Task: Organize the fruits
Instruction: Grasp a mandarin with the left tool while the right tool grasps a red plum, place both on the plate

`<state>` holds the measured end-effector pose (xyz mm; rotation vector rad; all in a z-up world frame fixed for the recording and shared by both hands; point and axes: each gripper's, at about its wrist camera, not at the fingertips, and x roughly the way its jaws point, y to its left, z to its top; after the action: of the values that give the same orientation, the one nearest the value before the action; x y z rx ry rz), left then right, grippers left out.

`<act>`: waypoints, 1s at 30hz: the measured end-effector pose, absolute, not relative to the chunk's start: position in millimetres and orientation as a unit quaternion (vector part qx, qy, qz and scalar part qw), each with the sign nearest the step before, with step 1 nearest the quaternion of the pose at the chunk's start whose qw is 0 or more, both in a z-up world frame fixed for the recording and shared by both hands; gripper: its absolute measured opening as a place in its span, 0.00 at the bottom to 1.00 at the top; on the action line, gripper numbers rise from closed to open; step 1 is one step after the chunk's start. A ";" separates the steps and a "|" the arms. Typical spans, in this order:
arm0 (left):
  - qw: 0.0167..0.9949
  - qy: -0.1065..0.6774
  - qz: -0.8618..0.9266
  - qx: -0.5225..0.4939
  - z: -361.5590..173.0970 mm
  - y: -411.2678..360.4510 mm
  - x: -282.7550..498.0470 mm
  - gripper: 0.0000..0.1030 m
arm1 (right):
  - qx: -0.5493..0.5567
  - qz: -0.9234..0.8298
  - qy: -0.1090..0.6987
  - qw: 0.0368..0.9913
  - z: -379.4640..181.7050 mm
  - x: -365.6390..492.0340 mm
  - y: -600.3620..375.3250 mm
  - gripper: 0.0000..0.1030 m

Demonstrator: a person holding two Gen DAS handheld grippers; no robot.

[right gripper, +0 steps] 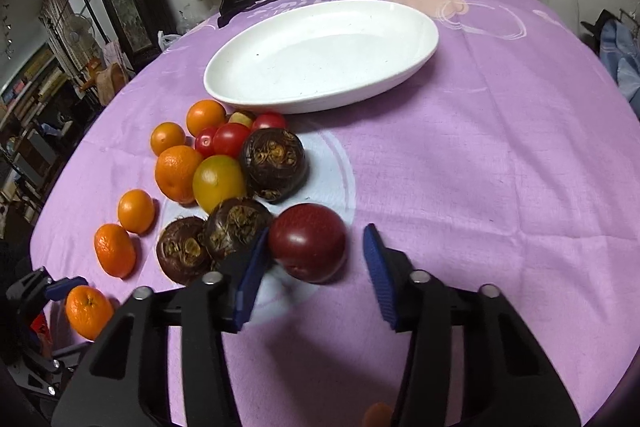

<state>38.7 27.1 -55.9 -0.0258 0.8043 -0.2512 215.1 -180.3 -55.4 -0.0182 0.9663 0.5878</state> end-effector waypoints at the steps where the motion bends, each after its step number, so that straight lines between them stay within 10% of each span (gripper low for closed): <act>1: 0.911 0.393 -0.122 -0.015 -56.5 26.7 40.5 0.68 | -0.008 0.278 0.458 0.844 -55.2 216.0 -180.3 0.39; 14: 0.906 0.406 -0.119 -0.005 -60.6 12.5 50.0 0.44 | 0.037 0.297 0.444 0.845 -49.2 210.3 -196.5 0.38; 30: 0.934 0.326 -0.146 -0.010 23.8 30.5 152.0 0.44 | 0.044 0.259 0.354 0.898 -7.6 277.9 -165.2 0.38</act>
<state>152.0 30.5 23.8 -0.0200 0.6665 -0.2984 277.9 -165.2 -7.6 0.0907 0.7327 0.5358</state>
